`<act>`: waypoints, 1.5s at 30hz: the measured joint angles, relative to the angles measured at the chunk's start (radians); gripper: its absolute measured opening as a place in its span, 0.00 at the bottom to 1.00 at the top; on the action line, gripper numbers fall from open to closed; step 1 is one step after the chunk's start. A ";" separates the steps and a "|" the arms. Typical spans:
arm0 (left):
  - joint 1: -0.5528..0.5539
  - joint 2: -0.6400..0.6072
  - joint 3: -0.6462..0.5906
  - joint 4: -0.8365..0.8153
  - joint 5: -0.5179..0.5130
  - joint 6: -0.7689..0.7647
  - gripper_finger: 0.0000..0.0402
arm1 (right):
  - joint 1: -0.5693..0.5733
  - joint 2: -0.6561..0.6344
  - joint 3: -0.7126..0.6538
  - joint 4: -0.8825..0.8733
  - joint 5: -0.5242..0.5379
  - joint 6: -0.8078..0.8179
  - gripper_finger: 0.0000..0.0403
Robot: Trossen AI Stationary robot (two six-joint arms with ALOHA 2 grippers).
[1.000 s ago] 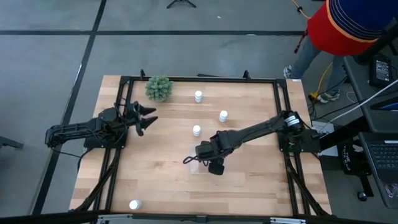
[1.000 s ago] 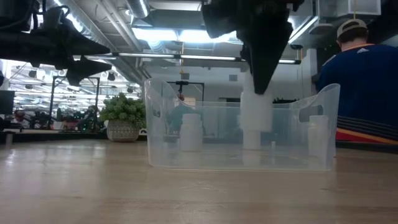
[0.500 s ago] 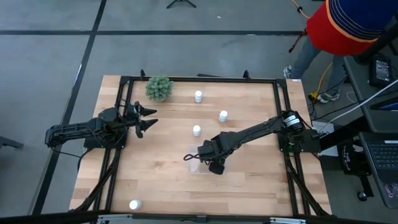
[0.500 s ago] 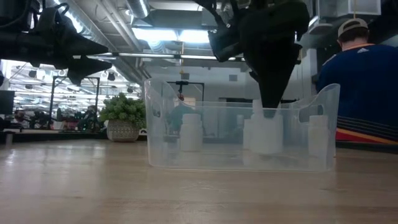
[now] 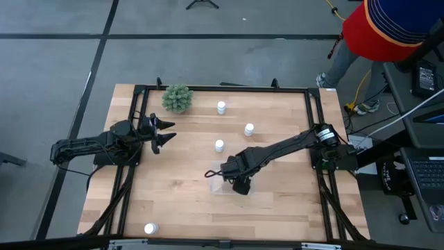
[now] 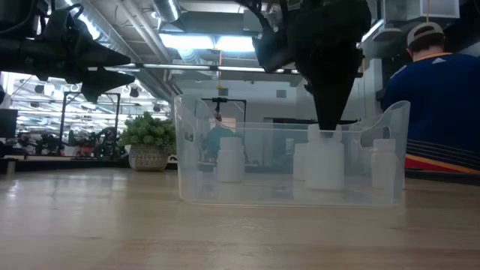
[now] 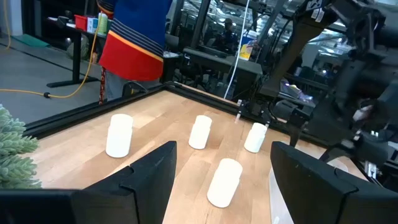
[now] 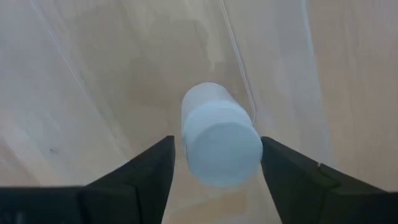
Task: Pick and place pill bottles into a basket
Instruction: Put the white medicine bottle into the transparent bin
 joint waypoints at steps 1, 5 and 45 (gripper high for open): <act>0.000 0.000 0.000 0.000 0.000 0.000 0.63 | 0.001 0.000 0.017 -0.009 -0.007 0.000 0.58; 0.000 0.000 0.000 -0.006 0.000 0.000 0.63 | 0.010 0.000 0.124 -0.114 -0.007 -0.001 0.59; 0.000 0.024 0.000 0.003 -0.193 -0.046 0.63 | -0.086 -0.892 -0.625 0.083 0.008 0.084 0.70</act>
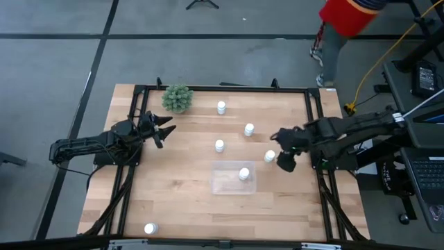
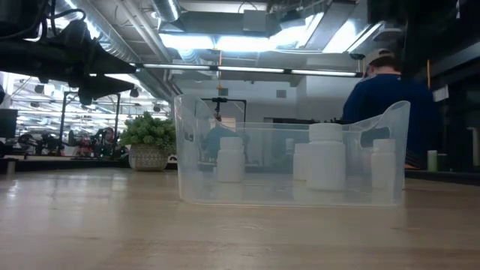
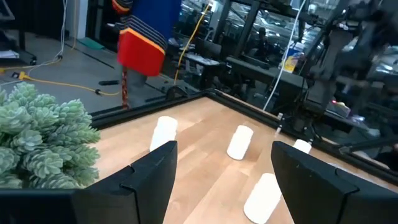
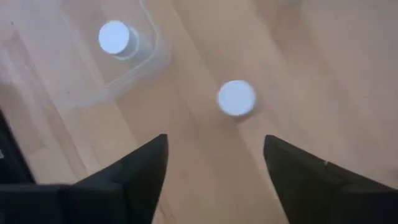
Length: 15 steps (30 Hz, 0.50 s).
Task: Pick and place pill bottles into a basket
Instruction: Put the white medicine bottle into the transparent bin
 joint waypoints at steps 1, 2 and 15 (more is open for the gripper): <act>0.000 0.000 0.000 0.000 0.000 -0.007 0.63 | -0.019 0.011 -0.030 0.038 -0.029 -0.007 0.73; 0.000 0.000 0.000 0.000 0.000 -0.011 0.63 | -0.037 0.026 -0.053 0.059 -0.056 -0.011 0.77; 0.000 0.042 0.000 0.003 -0.016 -0.088 0.63 | -0.178 0.252 -0.103 0.195 -0.065 -0.151 0.94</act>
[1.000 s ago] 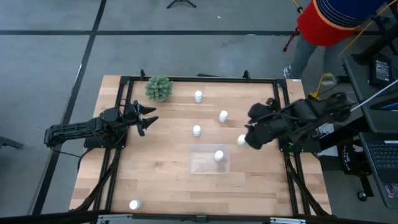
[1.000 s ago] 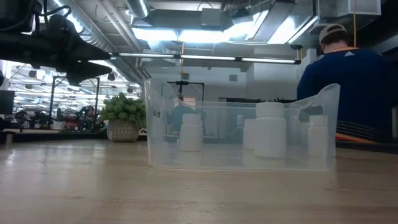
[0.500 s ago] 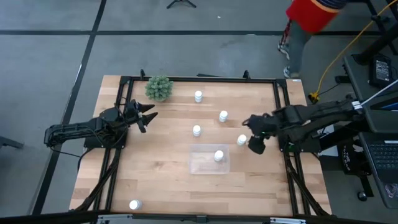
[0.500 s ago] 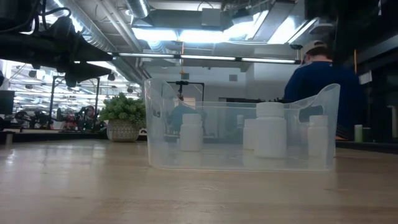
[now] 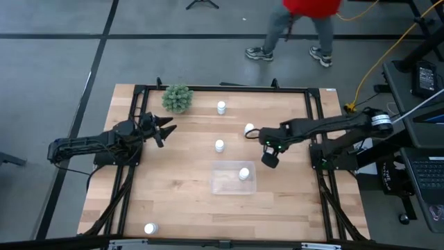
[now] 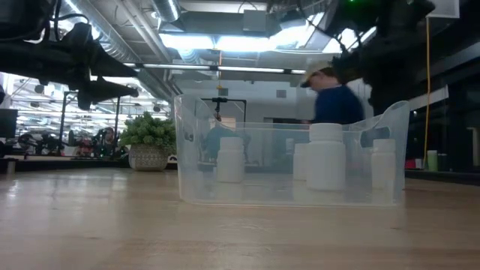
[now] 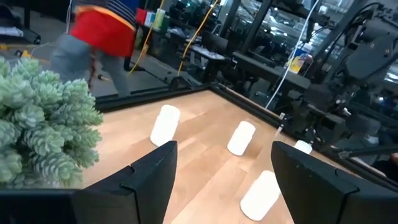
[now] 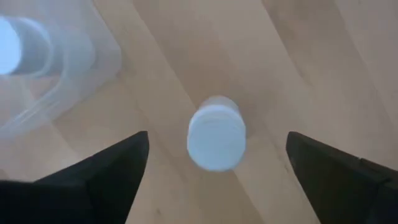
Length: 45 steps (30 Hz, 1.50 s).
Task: Pick and place pill bottles into a basket
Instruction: Put the white medicine bottle into the transparent bin
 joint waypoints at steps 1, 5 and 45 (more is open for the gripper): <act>0.000 0.005 0.000 0.000 0.000 -0.004 0.63 | -0.002 0.018 0.000 -0.001 0.000 -0.011 0.94; 0.000 0.017 0.000 0.000 0.004 -0.024 0.63 | -0.003 0.074 0.000 -0.012 0.000 -0.040 0.94; 0.000 0.025 0.000 0.000 0.007 0.003 0.63 | 0.057 0.118 0.680 -0.525 0.177 -0.157 0.37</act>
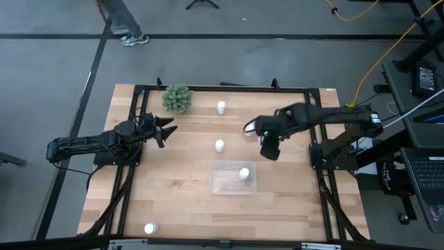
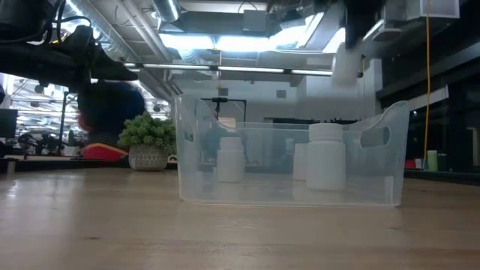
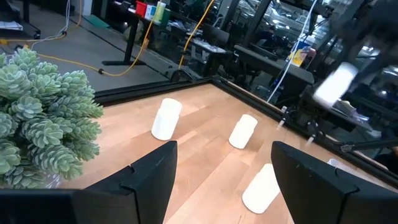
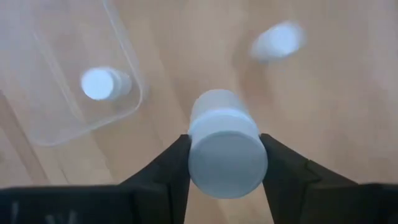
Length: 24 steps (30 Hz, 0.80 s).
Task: Pick and place pill bottles into a basket
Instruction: Put the white medicine bottle into the transparent bin
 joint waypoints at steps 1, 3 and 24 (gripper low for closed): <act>0.000 0.000 0.000 0.000 0.000 0.000 0.63 | 0.005 0.000 0.068 -0.047 0.013 0.009 0.37; 0.000 0.000 0.000 0.000 0.002 0.000 0.63 | 0.016 -0.001 0.198 -0.101 0.020 0.021 0.37; 0.000 0.000 0.000 0.000 0.003 0.034 0.63 | 0.086 0.134 0.489 -0.156 -0.037 0.005 0.37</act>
